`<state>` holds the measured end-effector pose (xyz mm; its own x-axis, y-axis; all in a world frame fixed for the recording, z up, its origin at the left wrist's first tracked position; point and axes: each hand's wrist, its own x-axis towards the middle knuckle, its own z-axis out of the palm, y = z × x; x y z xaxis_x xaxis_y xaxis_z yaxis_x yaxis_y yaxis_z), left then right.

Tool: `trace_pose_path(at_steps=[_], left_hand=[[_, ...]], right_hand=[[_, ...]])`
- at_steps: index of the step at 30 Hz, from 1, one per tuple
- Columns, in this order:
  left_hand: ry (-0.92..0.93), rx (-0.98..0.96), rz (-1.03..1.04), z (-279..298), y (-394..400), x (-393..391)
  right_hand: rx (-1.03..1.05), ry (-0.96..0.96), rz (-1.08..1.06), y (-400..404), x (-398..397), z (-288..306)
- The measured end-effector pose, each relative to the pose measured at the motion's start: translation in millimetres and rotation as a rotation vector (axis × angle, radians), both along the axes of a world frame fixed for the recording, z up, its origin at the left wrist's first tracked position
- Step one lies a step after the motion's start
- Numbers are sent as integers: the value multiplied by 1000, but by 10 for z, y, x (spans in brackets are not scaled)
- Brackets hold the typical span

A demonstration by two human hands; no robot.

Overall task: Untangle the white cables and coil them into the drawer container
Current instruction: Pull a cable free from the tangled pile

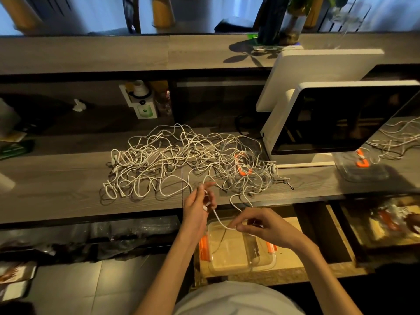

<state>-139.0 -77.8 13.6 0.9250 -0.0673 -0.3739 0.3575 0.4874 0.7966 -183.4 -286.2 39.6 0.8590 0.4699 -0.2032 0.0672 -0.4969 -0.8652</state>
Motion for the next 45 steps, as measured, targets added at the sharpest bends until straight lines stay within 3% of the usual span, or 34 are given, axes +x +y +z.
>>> trace_pose_path(at_steps=[3, 7, 11, 16, 20, 23, 28, 33, 36, 42, 45], left_hand=[[12, 161, -155, 3, -6, -1], [87, 321, -404, 92, -56, -61], [36, 243, -624, 166, -94, -96], [-154, 289, -755, 221, -61, -130], [-153, 223, -697, 225, -38, -118], [-199, 310, -629, 225, -33, -102], [-157, 399, -307, 179, 87, 23], [-178, 657, -46, 41, 172, 139], [-164, 486, 18, 91, 158, 169], [-55, -116, 191, 273, 70, 336], [-55, -78, 194, 271, 53, 383]], right_hand=[[152, 9, -51, 59, 28, 47], [358, -28, -293, 147, 99, 57], [368, -120, -448, 179, 184, 19], [348, -109, -454, 117, 240, -13], [273, -100, -366, 6, 289, 34], [177, -101, -363, -60, 340, 87], [-106, -221, -329, -235, 296, 66], [-38, -204, -328, -348, 219, 82], [68, -156, -353, -322, 200, 86], [101, -115, -243, -69, 97, -16], [100, -112, -184, 49, 56, -46]])
